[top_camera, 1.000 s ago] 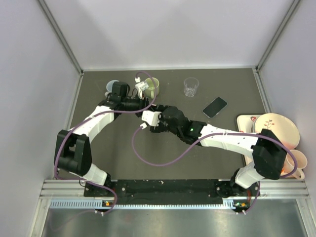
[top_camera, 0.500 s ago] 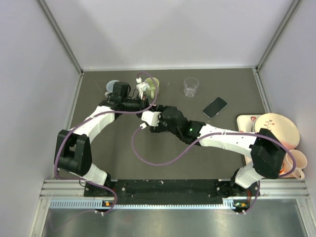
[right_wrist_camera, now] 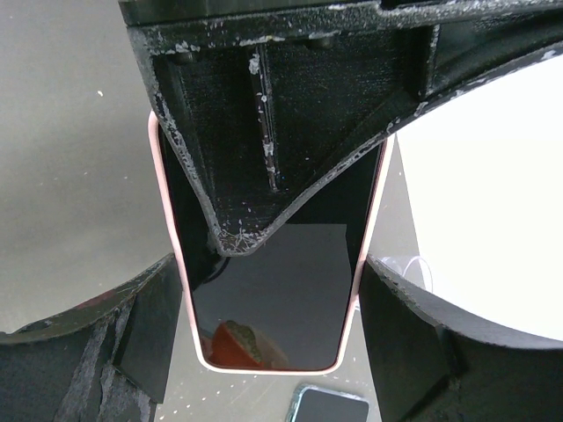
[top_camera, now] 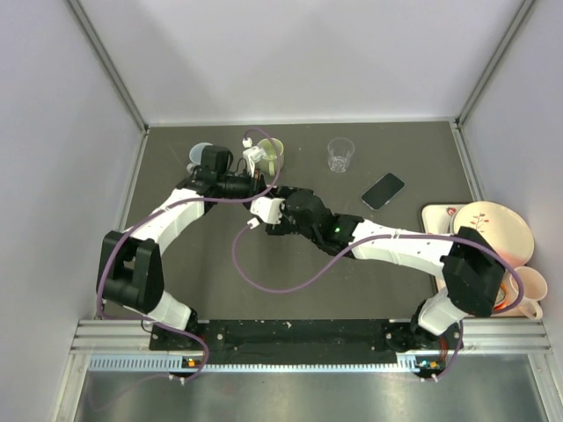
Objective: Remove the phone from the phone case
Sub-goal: Pick up the phone at the center of the board.
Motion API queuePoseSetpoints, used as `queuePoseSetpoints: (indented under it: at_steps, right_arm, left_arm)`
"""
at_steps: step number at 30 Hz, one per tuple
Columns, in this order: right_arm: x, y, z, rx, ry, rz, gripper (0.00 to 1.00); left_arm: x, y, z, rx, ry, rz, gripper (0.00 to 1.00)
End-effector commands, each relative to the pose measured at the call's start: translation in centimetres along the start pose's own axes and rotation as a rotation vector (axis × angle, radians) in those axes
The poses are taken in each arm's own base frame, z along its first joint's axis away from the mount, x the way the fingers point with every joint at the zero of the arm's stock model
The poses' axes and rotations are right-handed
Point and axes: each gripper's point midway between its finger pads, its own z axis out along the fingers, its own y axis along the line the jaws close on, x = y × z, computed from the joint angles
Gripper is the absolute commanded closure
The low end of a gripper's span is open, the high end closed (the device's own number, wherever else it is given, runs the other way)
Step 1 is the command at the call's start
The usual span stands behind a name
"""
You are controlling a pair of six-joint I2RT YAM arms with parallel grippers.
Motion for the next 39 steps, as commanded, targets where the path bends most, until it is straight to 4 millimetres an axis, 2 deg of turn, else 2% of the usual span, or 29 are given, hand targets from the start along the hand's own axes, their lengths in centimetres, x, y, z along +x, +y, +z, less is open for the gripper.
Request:
queuePoseSetpoints:
  at_steps: [1,5,10,12,14,27,30,31,32,34,39]
  right_arm:
    - [-4.1,-3.1,-0.7,0.078,-0.101,0.061,0.40]
    - [-4.0,-3.5,-1.1,0.087,-0.104,0.052,0.36]
    - [-4.4,-4.5,-2.1,0.112,-0.114,0.067,0.21]
    - [-4.6,-4.9,-2.5,0.120,-0.116,0.073,0.19]
    - [-4.5,-4.9,-2.6,0.121,-0.116,0.067,0.08]
    - [-3.9,-4.1,-2.7,0.069,-0.108,0.045,0.07]
    - [-4.2,-4.9,-3.5,0.037,-0.125,0.093,0.07]
    - [-3.6,-5.0,-3.7,0.022,-0.112,0.115,0.07]
    - [-4.0,-5.8,-4.4,0.025,-0.129,0.133,0.07]
    - [-3.8,-5.6,-5.0,-0.026,-0.142,0.169,0.08]
    - [-4.0,-8.6,-7.5,-0.039,-0.212,0.277,0.08]
  left_arm:
    - [-1.1,0.7,-0.5,-0.057,-0.037,0.050,1.00]
    - [-1.6,1.1,-1.2,-0.090,-0.056,0.056,1.00]
    - [-2.1,2.0,-2.1,-0.133,-0.078,0.045,1.00]
    - [-2.4,2.2,-2.5,-0.142,-0.091,0.039,1.00]
    - [-2.4,2.3,-2.7,-0.146,-0.097,0.035,1.00]
    - [-3.7,1.8,-4.9,-0.119,-0.160,0.041,1.00]
    - [-4.1,1.6,-5.5,-0.108,-0.183,0.044,1.00]
    - [-4.2,1.5,-5.8,-0.110,-0.190,0.044,1.00]
    - [-4.3,1.3,-6.0,-0.105,-0.196,0.047,1.00]
    - [-4.6,1.2,-6.4,-0.105,-0.211,0.060,1.00]
    - [-5.1,-0.1,-7.0,-0.069,-0.234,0.104,1.00]
